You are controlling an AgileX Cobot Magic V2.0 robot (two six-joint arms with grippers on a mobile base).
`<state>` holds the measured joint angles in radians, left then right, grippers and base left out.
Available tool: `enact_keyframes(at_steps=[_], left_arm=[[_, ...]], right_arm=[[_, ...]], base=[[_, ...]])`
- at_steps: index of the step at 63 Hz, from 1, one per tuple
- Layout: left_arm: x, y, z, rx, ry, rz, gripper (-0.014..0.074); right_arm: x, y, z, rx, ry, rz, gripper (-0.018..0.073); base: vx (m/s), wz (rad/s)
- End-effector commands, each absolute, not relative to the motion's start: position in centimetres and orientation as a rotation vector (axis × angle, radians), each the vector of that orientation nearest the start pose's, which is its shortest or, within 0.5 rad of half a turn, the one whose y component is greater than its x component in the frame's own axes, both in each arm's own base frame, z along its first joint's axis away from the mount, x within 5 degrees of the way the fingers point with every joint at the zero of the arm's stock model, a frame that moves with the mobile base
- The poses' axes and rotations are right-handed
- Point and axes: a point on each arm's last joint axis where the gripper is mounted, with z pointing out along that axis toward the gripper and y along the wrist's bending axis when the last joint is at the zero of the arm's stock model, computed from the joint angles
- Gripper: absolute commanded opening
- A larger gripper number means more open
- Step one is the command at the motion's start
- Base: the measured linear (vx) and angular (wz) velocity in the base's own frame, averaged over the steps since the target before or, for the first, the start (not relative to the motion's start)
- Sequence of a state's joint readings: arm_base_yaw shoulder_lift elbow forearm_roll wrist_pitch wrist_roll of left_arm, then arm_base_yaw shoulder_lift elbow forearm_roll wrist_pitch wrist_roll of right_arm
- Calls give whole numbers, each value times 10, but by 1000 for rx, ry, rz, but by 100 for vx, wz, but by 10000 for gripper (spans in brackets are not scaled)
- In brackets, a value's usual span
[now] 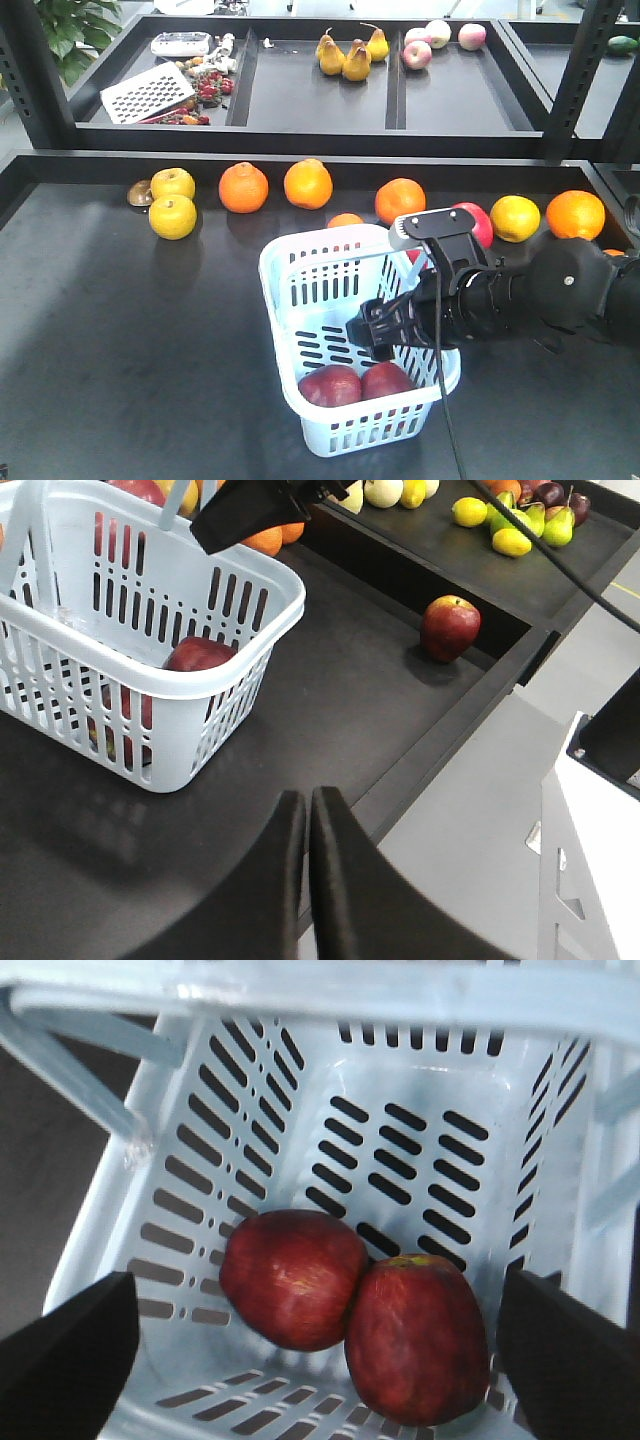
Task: Pick three apples into basket with both arms
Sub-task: 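Place the second apple into the basket and open the right gripper, then return the right gripper and grasp a third red apple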
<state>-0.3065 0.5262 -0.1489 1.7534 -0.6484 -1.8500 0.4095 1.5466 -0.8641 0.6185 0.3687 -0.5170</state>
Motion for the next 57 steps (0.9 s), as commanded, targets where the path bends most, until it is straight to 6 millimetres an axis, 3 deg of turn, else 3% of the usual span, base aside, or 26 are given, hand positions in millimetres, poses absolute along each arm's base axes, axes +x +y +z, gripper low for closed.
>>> enact_keyframes(at_steps=[1, 11, 17, 27, 46, 57], left_arm=[[71, -77, 222, 693, 1889, -812, -6], [71, -77, 222, 693, 1889, -812, -6], [71, -77, 222, 693, 1889, -812, -6], [71, -77, 222, 693, 1889, -812, -6], [71, -77, 222, 693, 1889, -812, -6], [71, -77, 222, 693, 1889, -812, -6]], right_arm=[[273, 140, 239, -532, 2367, 473, 652], [259, 134, 256, -597, 2358, 463, 482], [252, 121, 265, -591, 2390, 420, 303], [250, 81, 267, -448, 2521, 265, -18], [249, -12, 262, -35, 2682, -100, 14], [236, -61, 260, 239, 2751, -170, 142]], base=[[0, 0], [0, 0], [0, 0], [0, 0], [0, 0], [0, 0]])
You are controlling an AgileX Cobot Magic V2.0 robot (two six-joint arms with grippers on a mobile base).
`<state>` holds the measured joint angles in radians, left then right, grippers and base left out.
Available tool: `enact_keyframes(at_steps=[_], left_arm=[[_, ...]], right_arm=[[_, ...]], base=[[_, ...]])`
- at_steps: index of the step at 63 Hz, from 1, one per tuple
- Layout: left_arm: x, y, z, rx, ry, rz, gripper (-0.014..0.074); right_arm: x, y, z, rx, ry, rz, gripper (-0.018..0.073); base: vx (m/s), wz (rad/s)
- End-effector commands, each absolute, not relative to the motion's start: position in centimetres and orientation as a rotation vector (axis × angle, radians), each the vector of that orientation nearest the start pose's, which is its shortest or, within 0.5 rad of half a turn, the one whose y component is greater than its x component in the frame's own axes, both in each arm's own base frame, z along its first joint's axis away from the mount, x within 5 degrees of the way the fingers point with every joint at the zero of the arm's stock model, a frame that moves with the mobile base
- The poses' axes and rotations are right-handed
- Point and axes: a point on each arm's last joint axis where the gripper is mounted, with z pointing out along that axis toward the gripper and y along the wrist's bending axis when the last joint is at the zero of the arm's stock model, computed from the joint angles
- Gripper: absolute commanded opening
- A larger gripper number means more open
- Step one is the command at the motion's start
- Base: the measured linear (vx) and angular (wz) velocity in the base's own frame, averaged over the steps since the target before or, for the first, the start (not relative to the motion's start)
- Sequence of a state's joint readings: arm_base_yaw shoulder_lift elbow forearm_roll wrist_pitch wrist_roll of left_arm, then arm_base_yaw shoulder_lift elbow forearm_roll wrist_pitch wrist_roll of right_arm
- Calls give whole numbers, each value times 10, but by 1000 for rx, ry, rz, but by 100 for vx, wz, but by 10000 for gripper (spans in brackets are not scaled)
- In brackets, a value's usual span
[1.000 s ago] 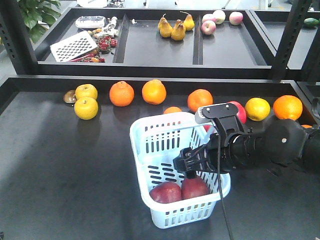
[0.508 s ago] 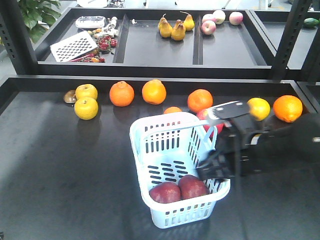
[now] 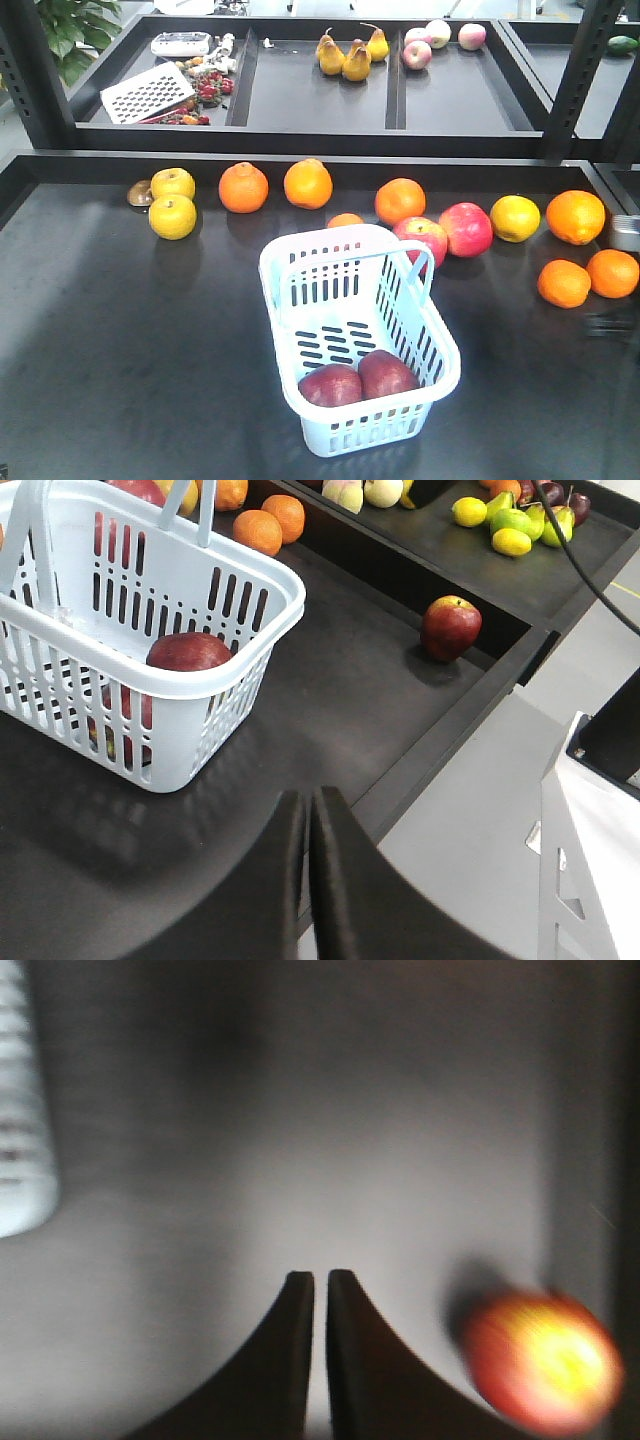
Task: Pick three apples into basket with both arms
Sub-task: 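Return the right gripper and grasp a third red apple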
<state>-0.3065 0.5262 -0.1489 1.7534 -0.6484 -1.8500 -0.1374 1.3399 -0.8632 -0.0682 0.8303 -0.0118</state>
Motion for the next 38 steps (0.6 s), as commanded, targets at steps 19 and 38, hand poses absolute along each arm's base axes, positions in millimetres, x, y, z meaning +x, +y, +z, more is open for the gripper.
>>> enact_keyframes(at_steps=[19, 38], left_arm=[[71, -77, 222, 692, 1889, -813, -6], [71, -77, 222, 692, 1889, -813, -6]], right_arm=[[215, -120, 243, 629, 2819, -197, 619], [225, -134, 202, 704, 2969, -155, 716]], base=[[0, 0], [0, 0]])
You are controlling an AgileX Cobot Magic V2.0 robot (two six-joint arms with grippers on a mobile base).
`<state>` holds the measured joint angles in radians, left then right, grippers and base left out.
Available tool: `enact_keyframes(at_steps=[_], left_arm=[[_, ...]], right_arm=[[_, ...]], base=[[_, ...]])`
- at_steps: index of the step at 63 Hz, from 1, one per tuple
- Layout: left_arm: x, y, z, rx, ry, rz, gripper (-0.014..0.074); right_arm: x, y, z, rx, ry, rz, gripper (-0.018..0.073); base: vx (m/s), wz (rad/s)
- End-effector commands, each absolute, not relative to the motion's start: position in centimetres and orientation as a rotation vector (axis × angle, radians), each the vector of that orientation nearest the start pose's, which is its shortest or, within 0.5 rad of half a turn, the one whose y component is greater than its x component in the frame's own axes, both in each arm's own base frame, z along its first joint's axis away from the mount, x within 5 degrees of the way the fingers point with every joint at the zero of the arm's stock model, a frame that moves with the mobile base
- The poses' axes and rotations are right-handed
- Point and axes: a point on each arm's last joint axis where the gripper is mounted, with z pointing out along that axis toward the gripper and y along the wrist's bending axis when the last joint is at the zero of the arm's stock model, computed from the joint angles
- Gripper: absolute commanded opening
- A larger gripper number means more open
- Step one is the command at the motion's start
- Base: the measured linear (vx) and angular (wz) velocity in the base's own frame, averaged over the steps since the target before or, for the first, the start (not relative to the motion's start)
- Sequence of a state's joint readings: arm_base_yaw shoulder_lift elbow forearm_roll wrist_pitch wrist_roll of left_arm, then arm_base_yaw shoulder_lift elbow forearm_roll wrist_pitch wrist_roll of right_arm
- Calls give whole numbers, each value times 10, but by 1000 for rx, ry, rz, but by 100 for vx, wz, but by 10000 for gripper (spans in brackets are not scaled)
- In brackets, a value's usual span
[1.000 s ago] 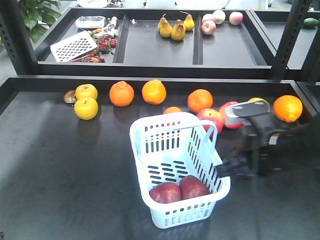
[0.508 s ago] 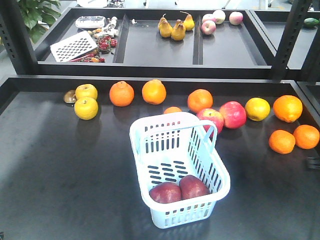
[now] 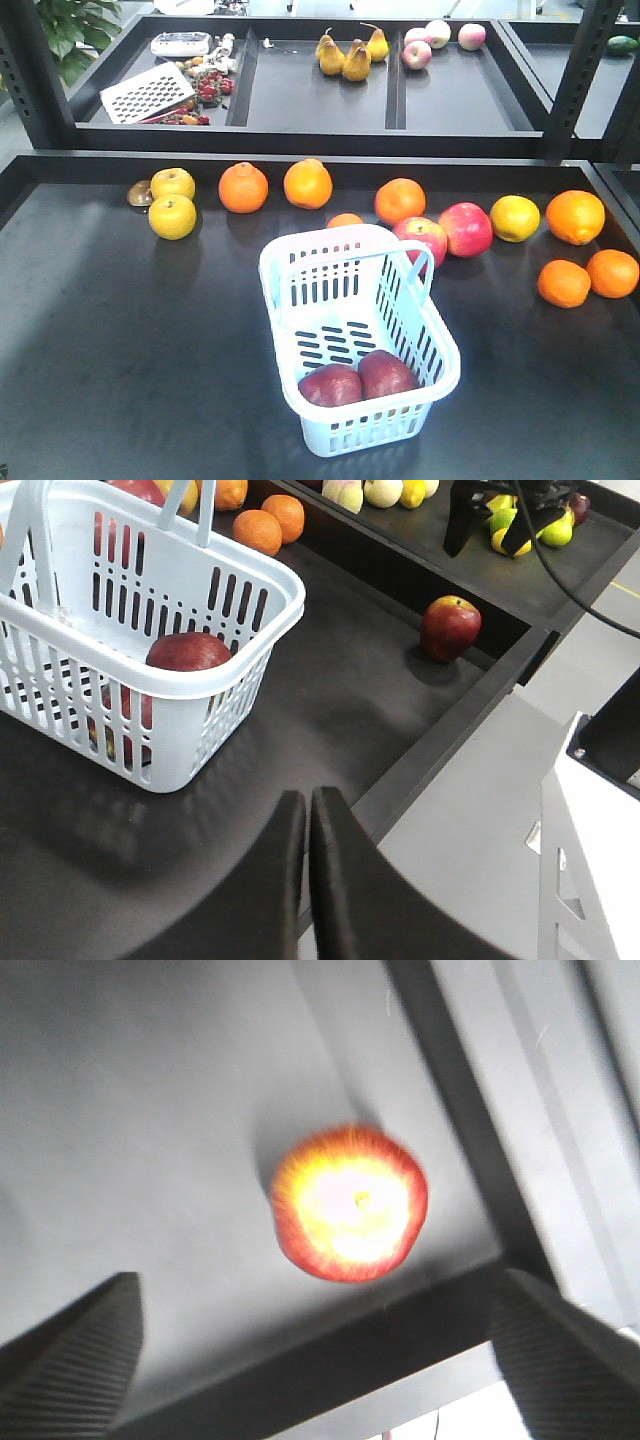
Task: Pick three apples into basket with both arms
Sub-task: 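Return the right gripper and grasp a third red apple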
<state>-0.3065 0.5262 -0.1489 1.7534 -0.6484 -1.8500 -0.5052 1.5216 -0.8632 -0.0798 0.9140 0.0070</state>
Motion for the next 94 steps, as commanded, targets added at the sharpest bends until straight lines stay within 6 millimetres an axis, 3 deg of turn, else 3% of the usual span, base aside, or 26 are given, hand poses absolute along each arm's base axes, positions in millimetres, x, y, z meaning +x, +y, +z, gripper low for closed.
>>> enact_keyframes(at_steps=[1, 28, 81, 94], left_arm=[[71, -77, 222, 692, 1889, -813, -6], [71, -77, 222, 694, 1889, -815, -6], [71, -77, 222, 691, 1889, -813, -6], [71, -77, 222, 691, 1889, -813, -6]], right_arm=[[226, -135, 200, 702, 2976, -158, 714], [234, -146, 169, 724, 3040, -226, 624], [247, -157, 112, 690, 3119, -253, 594], [247, -156, 106, 707, 3137, -237, 573]], base=[[0, 0], [0, 0], [0, 0], [0, 0]])
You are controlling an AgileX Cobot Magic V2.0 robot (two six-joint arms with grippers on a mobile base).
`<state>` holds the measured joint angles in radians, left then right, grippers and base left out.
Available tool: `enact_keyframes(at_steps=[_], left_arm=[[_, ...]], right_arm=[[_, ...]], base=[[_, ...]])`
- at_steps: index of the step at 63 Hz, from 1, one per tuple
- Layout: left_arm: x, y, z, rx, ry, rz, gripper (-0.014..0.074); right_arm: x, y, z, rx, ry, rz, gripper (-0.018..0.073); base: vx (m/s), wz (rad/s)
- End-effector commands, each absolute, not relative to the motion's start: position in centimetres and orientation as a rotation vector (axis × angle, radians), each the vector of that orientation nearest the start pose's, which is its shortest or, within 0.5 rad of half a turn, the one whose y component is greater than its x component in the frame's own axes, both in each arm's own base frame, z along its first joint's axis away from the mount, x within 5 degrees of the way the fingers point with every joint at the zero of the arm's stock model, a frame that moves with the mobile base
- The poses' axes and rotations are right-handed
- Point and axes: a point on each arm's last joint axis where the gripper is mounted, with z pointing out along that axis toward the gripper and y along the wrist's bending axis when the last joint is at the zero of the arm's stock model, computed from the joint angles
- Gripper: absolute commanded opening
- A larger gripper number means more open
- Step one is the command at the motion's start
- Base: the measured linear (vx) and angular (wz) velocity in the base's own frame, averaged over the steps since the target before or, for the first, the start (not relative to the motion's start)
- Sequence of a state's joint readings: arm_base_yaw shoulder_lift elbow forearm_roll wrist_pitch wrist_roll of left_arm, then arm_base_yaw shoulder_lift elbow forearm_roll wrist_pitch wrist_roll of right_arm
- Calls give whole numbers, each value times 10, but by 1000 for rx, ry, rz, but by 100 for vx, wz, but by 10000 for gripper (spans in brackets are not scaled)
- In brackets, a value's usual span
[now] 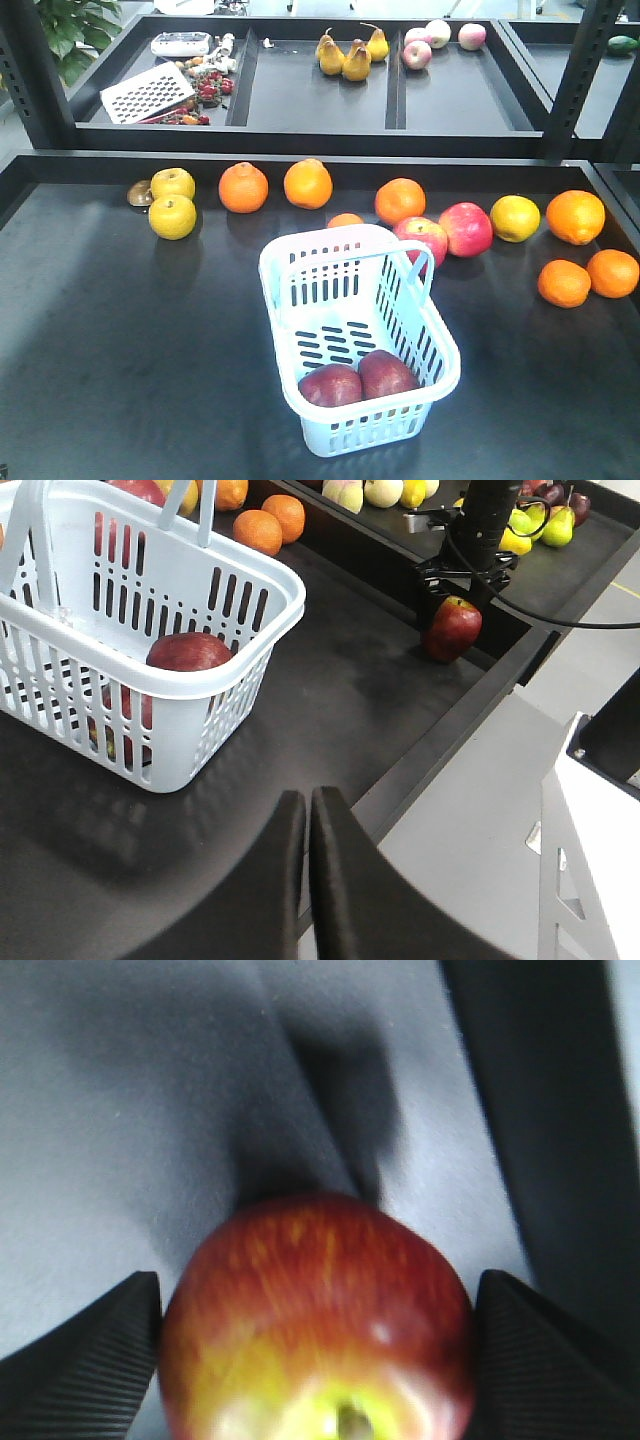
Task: Pick three apples into basket with both arms
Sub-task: 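Return the right gripper and grasp a third red apple, then lower the third apple into the basket and release it with the right gripper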
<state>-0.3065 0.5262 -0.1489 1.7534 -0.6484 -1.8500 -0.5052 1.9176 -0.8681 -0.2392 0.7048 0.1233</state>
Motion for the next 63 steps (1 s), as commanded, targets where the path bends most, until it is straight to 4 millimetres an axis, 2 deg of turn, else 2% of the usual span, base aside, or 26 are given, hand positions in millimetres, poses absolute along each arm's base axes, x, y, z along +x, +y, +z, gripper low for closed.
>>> enact_keyframes(at_steps=[1, 8, 14, 26, 32, 38, 48, 57, 63], left_arm=[[71, -77, 222, 691, 1889, -813, -6], [71, -77, 222, 691, 1889, -812, -6], [71, -77, 222, 691, 1889, -812, -6], [71, -77, 222, 691, 1889, -812, -6], [71, -77, 222, 691, 1889, -812, -6], [71, -77, 222, 691, 1889, -811, -6], [71, -77, 222, 689, 1889, -810, -6], [71, -77, 222, 688, 1889, -809, -6], [71, -77, 222, 688, 1889, -809, -6]], right_arm=[[247, -156, 106, 713, 3141, -234, 566], [248, -154, 110, 774, 3147, -193, 482], [253, -153, 120, 771, 3140, -122, 367], [266, -142, 161, 654, 3021, 88, 97], [269, -128, 187, 562, 2926, 220, -16], [269, -110, 213, 427, 2837, 323, -8], [267, -67, 256, 198, 2692, 492, -5], [266, -21, 285, -36, 2548, 587, -5], [269, 13, 293, -172, 2474, 651, -5]], base=[[0, 0], [0, 0], [0, 0], [0, 0], [0, 0], [0, 0], [0, 0], [0, 0], [0, 0]])
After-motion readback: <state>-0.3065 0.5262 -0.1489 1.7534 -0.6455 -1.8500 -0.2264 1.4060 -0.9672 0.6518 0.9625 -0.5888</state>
